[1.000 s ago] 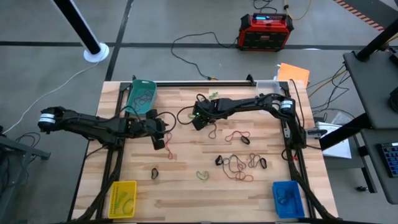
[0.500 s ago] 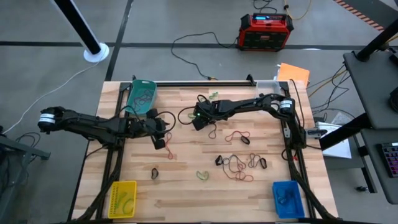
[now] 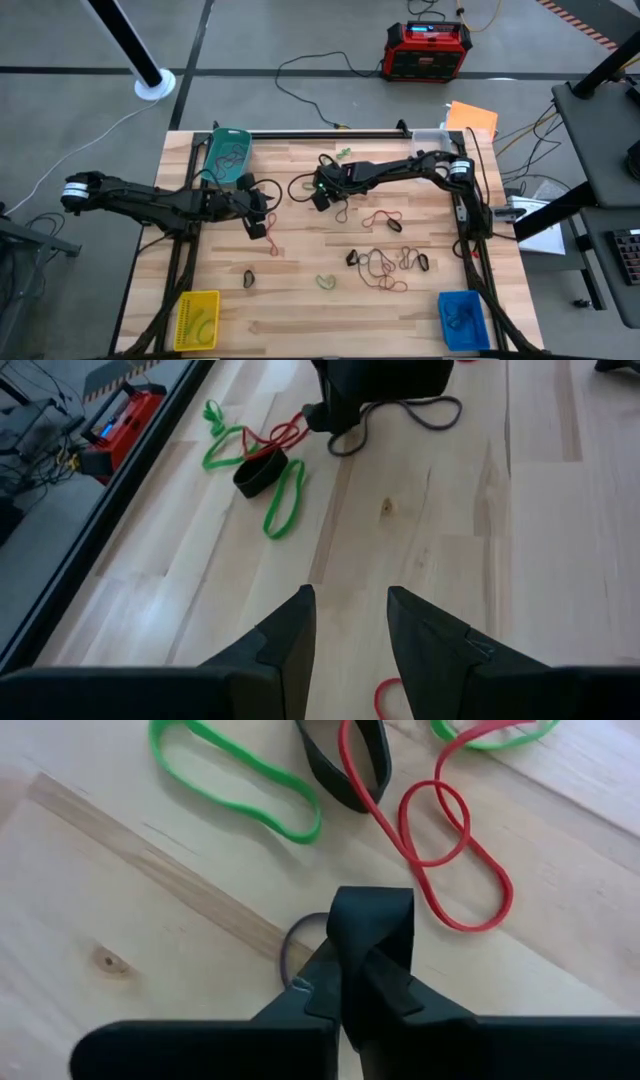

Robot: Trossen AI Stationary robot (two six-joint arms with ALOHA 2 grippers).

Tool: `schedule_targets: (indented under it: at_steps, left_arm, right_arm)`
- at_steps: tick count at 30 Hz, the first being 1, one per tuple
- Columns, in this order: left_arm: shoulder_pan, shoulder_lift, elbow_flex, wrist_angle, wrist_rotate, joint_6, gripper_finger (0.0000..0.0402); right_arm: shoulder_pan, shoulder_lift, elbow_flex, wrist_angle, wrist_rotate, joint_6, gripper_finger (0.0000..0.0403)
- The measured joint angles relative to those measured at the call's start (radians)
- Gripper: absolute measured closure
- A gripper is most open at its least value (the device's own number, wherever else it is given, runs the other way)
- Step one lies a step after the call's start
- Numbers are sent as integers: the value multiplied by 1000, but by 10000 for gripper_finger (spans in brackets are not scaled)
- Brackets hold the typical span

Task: Sort rubber bands into baskets
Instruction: Put the black rubber band into the transparent bin

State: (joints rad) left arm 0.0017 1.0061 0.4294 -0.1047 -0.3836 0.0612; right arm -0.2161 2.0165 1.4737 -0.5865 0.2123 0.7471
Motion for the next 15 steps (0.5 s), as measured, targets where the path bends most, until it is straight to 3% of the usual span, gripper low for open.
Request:
schedule_targets:
  at_steps: [11, 15]
  left_arm:
    - [0, 0, 0, 1, 0, 4, 290]
    - [0, 1, 0, 9, 0, 1, 290]
  right_arm:
    - [4, -115, 6, -48, 8, -87, 394]
    - [-19, -199, 7, -178, 85, -112, 394]
